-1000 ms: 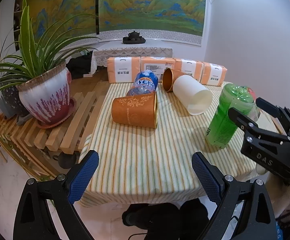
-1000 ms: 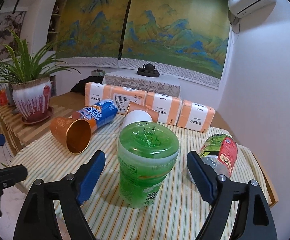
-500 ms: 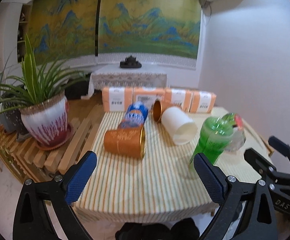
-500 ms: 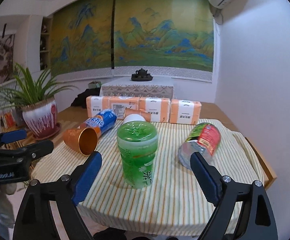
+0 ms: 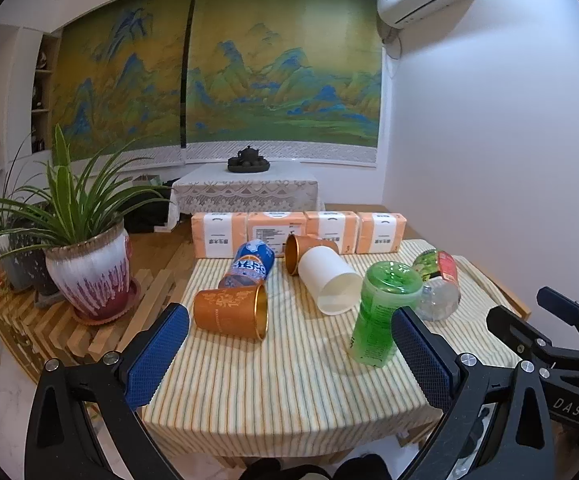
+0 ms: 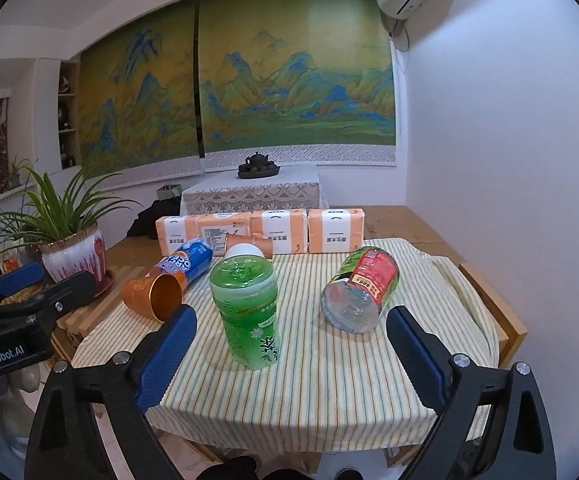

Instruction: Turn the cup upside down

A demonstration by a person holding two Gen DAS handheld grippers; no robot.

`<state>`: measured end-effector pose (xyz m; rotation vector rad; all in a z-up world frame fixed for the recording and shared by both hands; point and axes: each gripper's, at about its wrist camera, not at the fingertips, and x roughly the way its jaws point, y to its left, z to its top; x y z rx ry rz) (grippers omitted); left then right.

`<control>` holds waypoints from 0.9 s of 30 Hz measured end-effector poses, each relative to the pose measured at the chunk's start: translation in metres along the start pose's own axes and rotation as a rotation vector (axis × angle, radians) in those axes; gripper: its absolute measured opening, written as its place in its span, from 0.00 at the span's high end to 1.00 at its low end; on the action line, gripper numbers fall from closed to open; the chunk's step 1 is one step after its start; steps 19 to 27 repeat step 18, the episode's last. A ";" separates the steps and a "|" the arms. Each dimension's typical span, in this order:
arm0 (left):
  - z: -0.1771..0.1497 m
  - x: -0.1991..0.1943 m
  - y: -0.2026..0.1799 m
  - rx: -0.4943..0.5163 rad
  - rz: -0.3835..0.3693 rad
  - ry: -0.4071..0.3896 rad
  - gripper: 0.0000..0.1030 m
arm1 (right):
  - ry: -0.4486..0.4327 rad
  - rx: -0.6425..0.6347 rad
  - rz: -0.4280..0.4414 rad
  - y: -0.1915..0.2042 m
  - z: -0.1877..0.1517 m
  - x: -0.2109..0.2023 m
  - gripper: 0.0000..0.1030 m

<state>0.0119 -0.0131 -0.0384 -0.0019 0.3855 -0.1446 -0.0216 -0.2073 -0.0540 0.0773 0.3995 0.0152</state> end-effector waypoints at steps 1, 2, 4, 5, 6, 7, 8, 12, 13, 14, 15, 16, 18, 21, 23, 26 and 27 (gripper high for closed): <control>0.000 0.000 -0.001 0.002 0.000 0.000 0.01 | -0.001 0.005 -0.001 -0.001 -0.001 -0.001 0.08; -0.001 -0.001 -0.001 0.002 0.001 0.001 0.01 | 0.000 0.007 -0.003 -0.002 0.000 -0.002 0.08; -0.001 -0.002 -0.002 0.003 -0.002 0.011 0.01 | 0.001 0.011 -0.008 -0.003 -0.001 -0.003 0.08; -0.001 -0.002 -0.003 0.009 -0.008 0.020 0.01 | 0.000 0.011 -0.010 -0.003 -0.001 -0.003 0.08; -0.001 -0.002 -0.004 0.011 -0.007 0.024 0.01 | -0.002 0.012 -0.012 -0.003 -0.001 -0.005 0.08; -0.001 -0.002 -0.003 0.008 -0.004 0.025 0.01 | -0.005 0.010 -0.013 -0.003 -0.001 -0.006 0.08; -0.002 -0.002 -0.003 0.006 -0.006 0.027 0.01 | -0.008 0.008 -0.015 -0.003 -0.001 -0.007 0.08; -0.002 -0.001 -0.003 0.006 -0.009 0.028 0.01 | -0.016 -0.001 -0.020 -0.001 0.000 -0.009 0.08; -0.002 -0.001 -0.003 0.009 -0.007 0.030 0.01 | -0.015 -0.001 -0.020 0.000 0.000 -0.009 0.08; -0.002 0.000 -0.003 0.011 -0.008 0.031 0.01 | -0.015 -0.001 -0.021 0.000 0.000 -0.009 0.08; -0.002 0.000 -0.003 0.014 -0.011 0.030 0.01 | -0.015 -0.001 -0.020 0.000 0.000 -0.009 0.08; -0.003 0.000 -0.003 0.017 -0.011 0.027 0.01 | -0.014 -0.002 -0.022 0.000 0.000 -0.008 0.08; -0.003 0.001 -0.004 0.025 -0.004 0.025 0.00 | -0.011 -0.002 -0.024 -0.001 0.000 -0.007 0.08; -0.003 0.001 -0.004 0.025 -0.004 0.025 0.00 | -0.011 -0.002 -0.024 -0.001 0.000 -0.007 0.08; -0.003 0.001 -0.004 0.025 -0.004 0.025 0.00 | -0.011 -0.002 -0.024 -0.001 0.000 -0.007 0.08; -0.003 0.001 -0.004 0.025 -0.004 0.025 0.00 | -0.011 -0.002 -0.024 -0.001 0.000 -0.007 0.08; -0.003 0.001 -0.004 0.025 -0.004 0.025 0.00 | -0.011 -0.002 -0.024 -0.001 0.000 -0.007 0.08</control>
